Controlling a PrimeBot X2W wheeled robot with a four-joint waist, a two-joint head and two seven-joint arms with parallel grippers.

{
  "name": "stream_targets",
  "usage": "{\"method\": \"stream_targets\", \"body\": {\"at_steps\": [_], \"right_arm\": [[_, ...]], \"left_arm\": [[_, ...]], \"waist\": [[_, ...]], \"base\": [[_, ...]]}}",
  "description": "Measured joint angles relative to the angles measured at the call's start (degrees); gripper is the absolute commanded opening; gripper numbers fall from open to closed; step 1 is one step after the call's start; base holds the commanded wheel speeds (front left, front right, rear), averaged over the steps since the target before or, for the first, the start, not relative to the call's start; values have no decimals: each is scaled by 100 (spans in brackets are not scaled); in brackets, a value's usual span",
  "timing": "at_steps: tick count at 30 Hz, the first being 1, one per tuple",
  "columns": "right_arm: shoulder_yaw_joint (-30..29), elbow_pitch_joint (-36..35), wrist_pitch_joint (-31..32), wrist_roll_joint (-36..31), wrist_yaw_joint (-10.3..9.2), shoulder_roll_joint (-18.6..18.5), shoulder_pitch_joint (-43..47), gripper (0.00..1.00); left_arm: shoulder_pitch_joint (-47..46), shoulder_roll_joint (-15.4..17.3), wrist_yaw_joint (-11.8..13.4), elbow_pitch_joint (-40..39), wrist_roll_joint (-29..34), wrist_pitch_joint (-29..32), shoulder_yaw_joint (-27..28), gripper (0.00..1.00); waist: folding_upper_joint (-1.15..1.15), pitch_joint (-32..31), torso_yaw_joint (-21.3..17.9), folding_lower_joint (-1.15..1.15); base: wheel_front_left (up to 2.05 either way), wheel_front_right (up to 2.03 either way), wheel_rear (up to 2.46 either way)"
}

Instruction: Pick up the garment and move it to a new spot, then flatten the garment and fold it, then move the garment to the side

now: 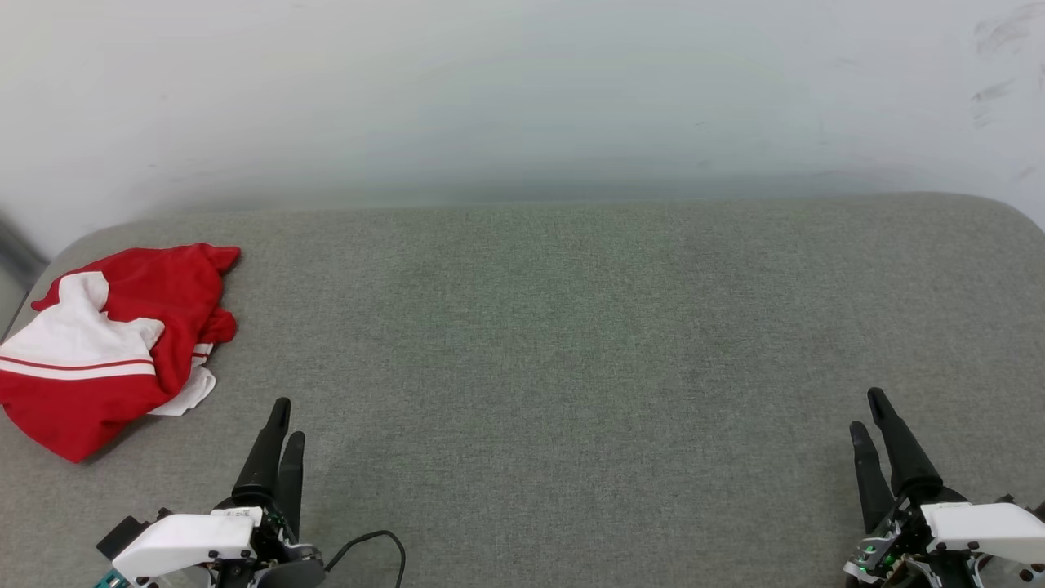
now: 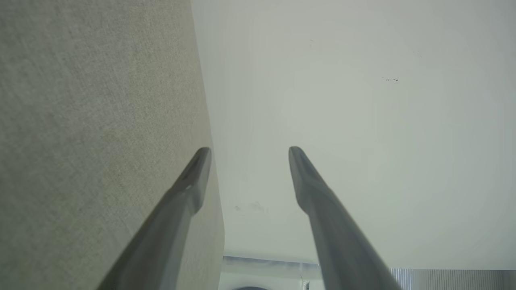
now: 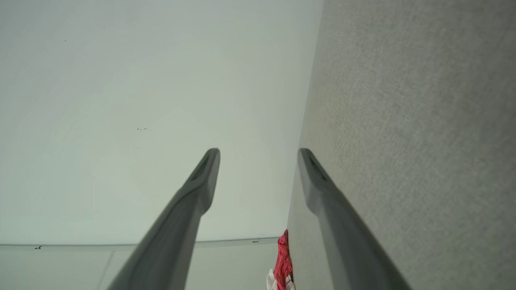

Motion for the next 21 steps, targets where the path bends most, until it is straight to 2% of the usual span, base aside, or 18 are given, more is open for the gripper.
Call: {"method": "stream_targets", "body": {"at_steps": [9,21], "right_arm": [[-40,-163,-250,-588,0,2,2,100],[-75,-592,-536,-2076,0,4,88,100]], "left_arm": [[1,1,18,-153,650,-245,158,100],[29,2,468,-669,2051,-538,74,100]], "waist": [[0,13,3,0],[0,32,12,0]], "base": [[0,0,0],[0,0,0]]}}
